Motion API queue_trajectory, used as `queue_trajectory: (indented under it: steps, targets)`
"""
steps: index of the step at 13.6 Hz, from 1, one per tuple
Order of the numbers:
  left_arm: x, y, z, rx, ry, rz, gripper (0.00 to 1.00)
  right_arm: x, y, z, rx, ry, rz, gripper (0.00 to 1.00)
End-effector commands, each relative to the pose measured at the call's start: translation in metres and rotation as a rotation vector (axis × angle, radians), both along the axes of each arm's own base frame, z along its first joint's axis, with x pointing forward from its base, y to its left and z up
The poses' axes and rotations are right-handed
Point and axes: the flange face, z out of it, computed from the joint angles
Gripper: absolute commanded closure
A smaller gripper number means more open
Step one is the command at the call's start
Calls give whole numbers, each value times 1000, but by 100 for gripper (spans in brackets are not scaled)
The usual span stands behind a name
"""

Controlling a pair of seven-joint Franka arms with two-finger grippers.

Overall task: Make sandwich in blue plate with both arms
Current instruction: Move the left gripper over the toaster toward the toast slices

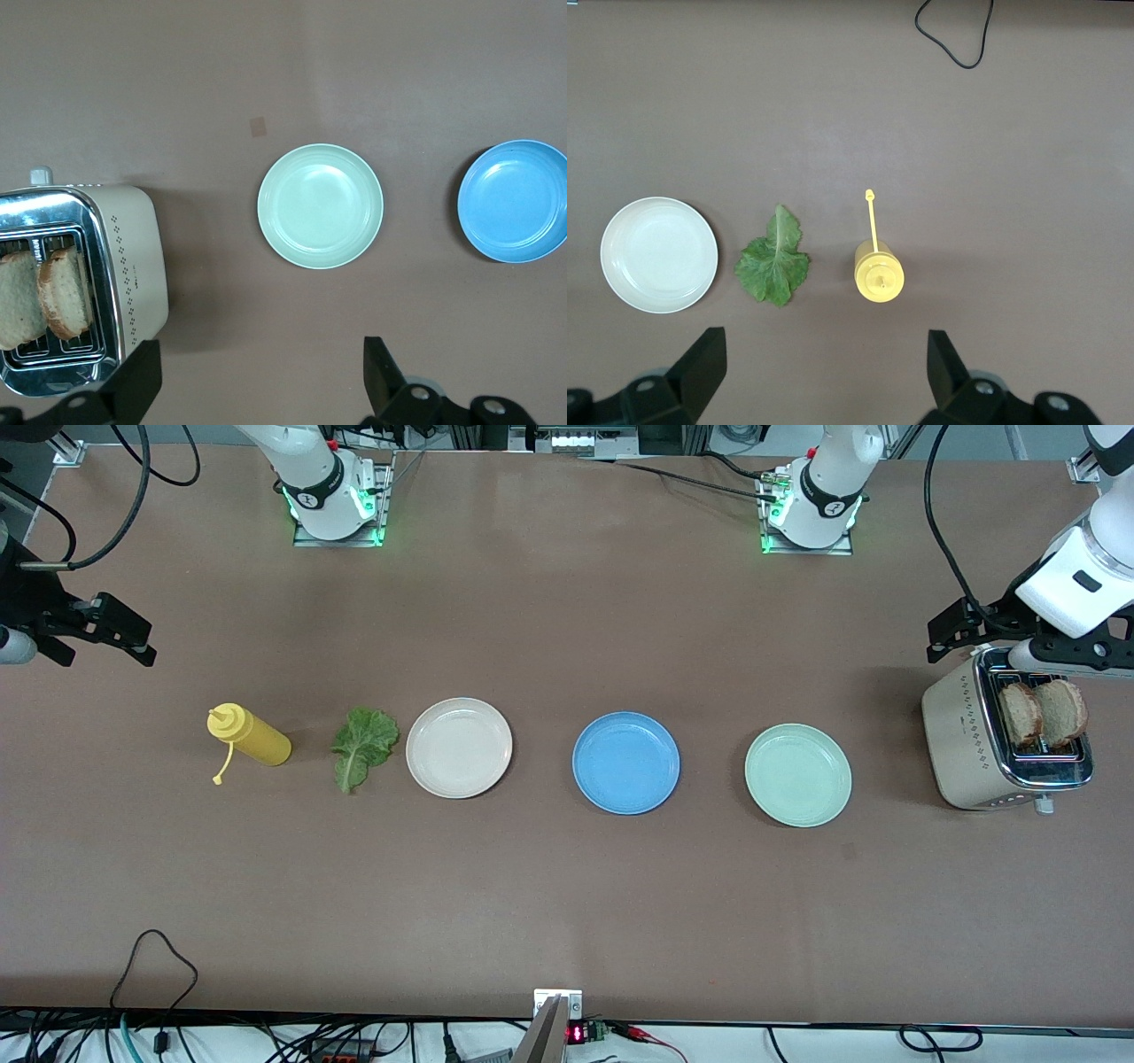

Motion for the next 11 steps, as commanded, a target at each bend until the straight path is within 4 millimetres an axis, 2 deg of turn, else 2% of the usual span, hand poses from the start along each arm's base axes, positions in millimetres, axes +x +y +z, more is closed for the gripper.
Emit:
queue_trajectory:
  steps: [1,8,11]
  targets:
    - [1,-1,4,-22,7,9,0,-6,0,3,7,-2,-5,0]
    - [1,2,0,1,41,8,0,-6,0,3,7,-2,-5,0]
    - [4,-1,-22,46,178,-12,0,-6,0,3,7,-2,-5,0]
